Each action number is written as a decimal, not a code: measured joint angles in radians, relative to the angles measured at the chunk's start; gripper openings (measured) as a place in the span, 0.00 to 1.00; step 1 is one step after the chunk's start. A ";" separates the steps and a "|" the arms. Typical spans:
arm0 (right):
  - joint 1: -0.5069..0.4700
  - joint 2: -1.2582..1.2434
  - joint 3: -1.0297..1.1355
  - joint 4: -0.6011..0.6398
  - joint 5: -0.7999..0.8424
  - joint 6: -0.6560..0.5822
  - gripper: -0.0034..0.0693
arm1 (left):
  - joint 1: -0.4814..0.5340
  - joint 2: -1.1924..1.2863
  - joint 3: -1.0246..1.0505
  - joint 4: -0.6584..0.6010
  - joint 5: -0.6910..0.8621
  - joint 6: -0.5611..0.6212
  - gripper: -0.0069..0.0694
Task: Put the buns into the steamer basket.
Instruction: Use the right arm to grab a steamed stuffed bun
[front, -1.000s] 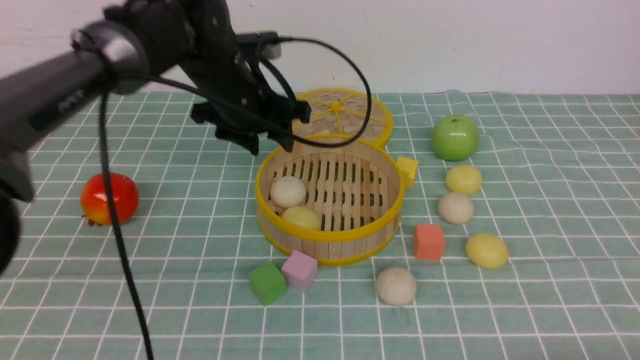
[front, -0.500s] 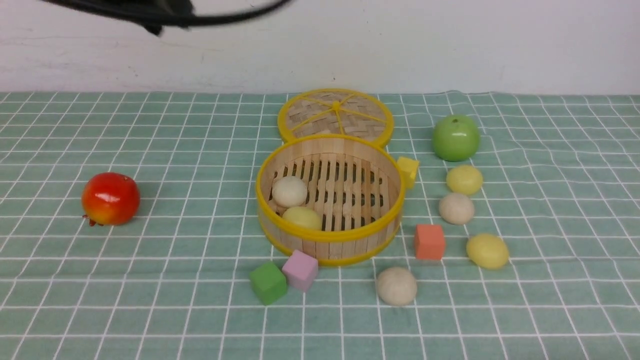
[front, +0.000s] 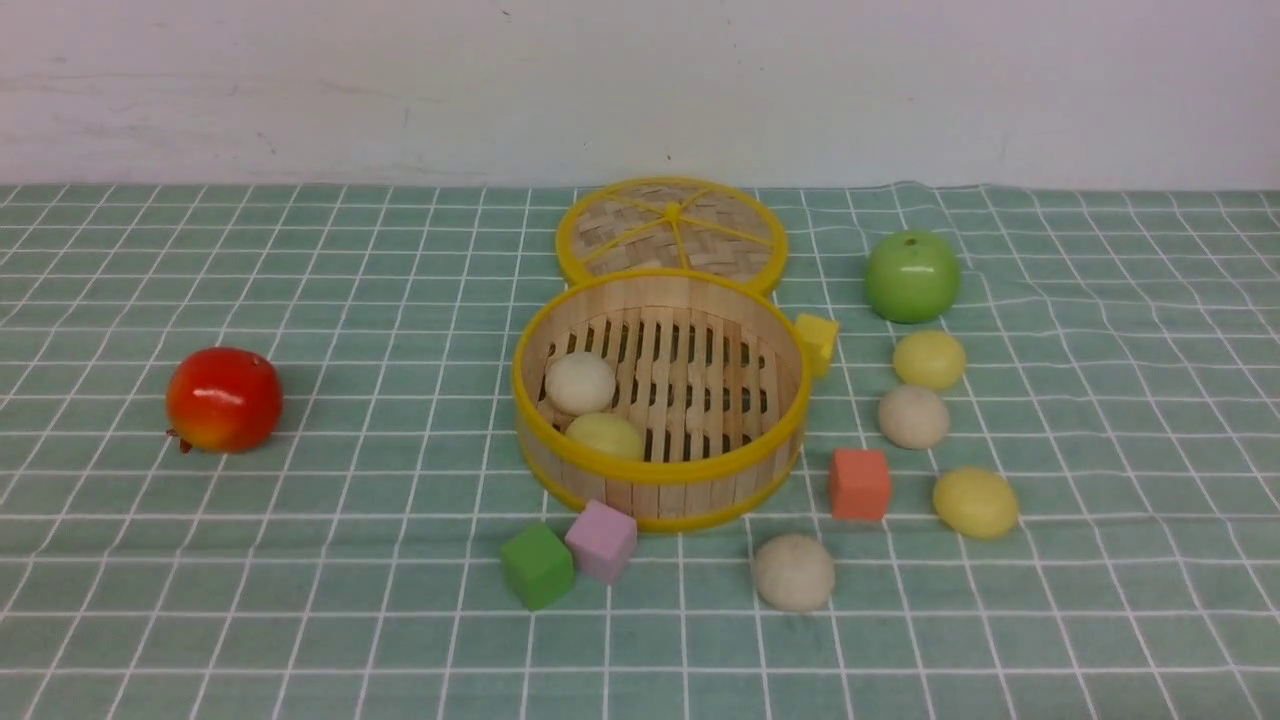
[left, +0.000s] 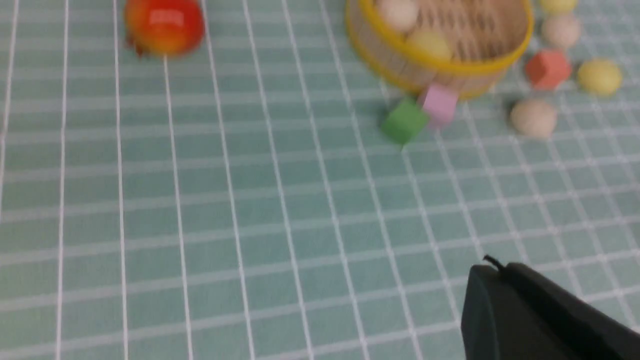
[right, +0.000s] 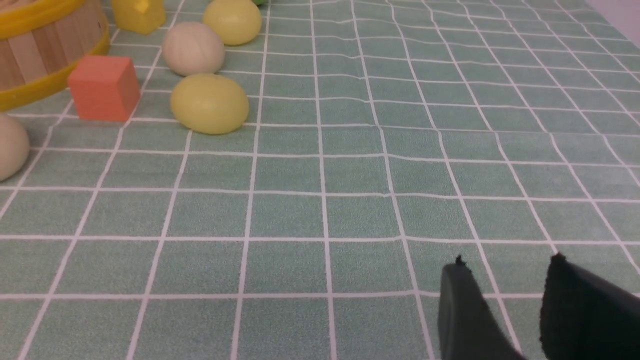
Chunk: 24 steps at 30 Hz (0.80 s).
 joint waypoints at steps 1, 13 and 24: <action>0.000 0.000 0.000 0.000 0.000 0.000 0.38 | 0.000 -0.011 0.014 -0.001 -0.005 -0.002 0.07; 0.000 0.000 0.000 0.000 0.000 0.000 0.38 | 0.000 -0.397 0.355 -0.024 -0.349 -0.094 0.07; 0.000 0.000 0.000 0.000 0.000 0.000 0.38 | 0.000 -0.403 0.356 0.021 -0.363 -0.094 0.07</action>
